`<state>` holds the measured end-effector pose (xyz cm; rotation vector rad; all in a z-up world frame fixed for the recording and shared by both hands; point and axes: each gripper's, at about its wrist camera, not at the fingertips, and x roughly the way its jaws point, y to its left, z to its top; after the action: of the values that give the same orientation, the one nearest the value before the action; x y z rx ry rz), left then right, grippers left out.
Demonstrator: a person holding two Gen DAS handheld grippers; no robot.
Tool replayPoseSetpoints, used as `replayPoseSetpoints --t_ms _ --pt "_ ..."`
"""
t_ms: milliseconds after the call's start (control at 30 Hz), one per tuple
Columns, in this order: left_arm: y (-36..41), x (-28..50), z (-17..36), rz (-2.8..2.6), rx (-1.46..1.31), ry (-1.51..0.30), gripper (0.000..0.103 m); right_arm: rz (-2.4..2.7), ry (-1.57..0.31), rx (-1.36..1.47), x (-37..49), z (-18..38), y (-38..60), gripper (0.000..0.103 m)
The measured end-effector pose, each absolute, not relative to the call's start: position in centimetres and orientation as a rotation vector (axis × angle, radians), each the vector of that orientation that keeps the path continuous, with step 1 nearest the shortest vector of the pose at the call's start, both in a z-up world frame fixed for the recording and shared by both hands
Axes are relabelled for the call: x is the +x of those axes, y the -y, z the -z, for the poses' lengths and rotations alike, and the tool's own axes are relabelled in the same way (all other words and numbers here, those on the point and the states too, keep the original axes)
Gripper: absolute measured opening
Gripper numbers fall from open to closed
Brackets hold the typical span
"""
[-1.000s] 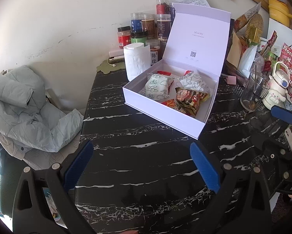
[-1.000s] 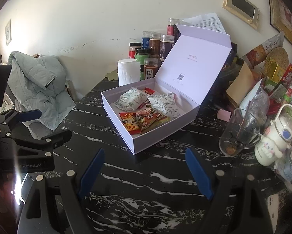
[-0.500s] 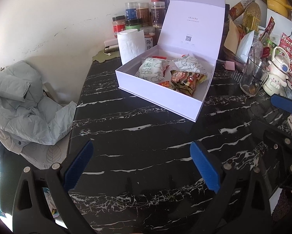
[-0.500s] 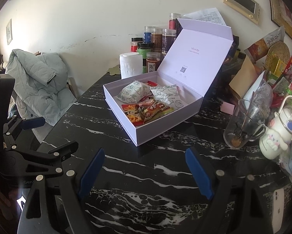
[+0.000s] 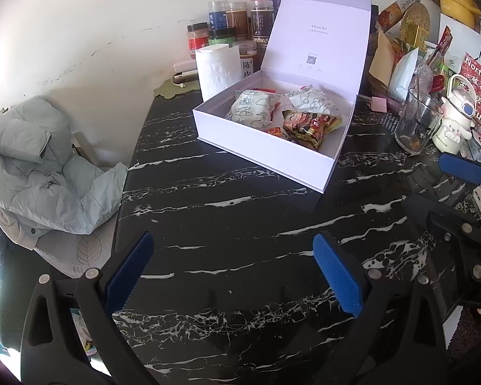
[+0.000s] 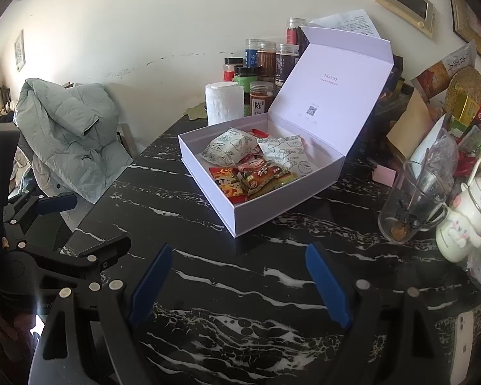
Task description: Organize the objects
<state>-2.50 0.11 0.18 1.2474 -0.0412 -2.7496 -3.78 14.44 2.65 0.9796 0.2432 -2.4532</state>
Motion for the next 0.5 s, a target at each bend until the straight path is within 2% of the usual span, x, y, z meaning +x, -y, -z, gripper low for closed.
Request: replayPoseSetpoints --t_ms 500 --pt "-0.07 -2.53 -0.03 2.753 1.257 0.033 0.100 2.446 -0.250 0.998 -3.89 -2.13 -14.31 0.086"
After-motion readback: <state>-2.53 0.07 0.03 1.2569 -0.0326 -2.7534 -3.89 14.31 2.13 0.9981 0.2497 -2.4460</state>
